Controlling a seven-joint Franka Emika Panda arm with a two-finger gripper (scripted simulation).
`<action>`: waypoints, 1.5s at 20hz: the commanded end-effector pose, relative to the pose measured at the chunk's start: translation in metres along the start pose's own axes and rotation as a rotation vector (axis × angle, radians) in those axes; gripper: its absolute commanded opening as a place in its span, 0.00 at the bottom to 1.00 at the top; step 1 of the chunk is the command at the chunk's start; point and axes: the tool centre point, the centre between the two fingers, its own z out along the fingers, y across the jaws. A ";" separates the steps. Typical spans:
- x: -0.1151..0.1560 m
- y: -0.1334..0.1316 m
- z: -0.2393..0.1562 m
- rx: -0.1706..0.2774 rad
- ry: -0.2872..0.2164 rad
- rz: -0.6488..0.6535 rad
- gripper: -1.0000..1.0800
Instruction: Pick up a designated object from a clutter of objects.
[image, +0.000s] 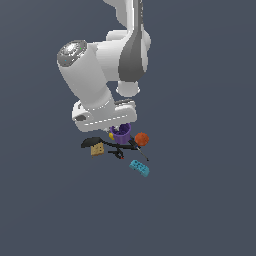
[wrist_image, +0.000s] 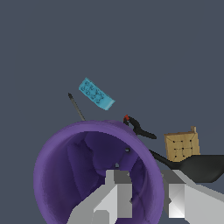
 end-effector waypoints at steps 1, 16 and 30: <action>-0.004 -0.030 -0.014 -0.002 0.001 0.000 0.00; -0.022 -0.204 -0.096 0.000 0.002 -0.001 0.00; -0.023 -0.272 -0.129 0.003 0.004 0.000 0.00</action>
